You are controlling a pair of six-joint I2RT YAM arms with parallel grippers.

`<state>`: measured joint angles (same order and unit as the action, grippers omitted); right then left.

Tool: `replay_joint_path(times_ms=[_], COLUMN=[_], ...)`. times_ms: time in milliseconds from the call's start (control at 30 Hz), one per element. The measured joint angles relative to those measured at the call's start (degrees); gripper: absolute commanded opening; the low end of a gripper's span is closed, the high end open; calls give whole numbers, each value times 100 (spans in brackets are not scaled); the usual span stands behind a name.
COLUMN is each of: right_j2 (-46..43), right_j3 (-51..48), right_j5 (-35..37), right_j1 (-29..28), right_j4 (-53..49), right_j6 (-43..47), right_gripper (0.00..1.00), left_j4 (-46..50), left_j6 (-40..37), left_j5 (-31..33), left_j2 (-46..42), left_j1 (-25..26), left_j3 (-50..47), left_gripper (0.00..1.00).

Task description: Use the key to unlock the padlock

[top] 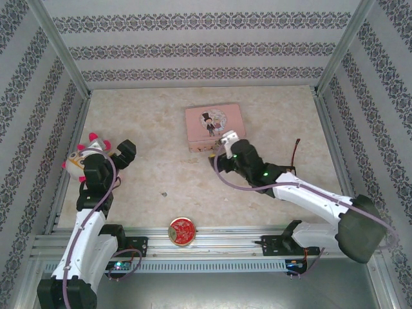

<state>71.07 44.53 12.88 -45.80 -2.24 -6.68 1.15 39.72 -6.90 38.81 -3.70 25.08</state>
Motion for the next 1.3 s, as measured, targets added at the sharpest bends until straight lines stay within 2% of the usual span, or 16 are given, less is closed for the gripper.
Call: replay_joint_path(times_ms=[167,433,767,1300], right_j2=[734,2155,3845,5563], right_j3=[745,2170,3716,5624], right_j5=[-153,-542,-807,-787], right_j1=[-796,-1445,-1812,-2085], right_j4=[-815,-1967,-2841,-3807], right_j6=[-485,-984,-887,-798], right_gripper=[66,41,31,33], left_j4=[640,1731,2371,2422], left_j6=[26,-68,-245,-334], left_j5=[278,833,1056,1169], left_j2=[-4,199,525,446], left_j1=[-2,0,-2,0], left_j3=[319,872,1172,1196], left_gripper=[99,99,99,99])
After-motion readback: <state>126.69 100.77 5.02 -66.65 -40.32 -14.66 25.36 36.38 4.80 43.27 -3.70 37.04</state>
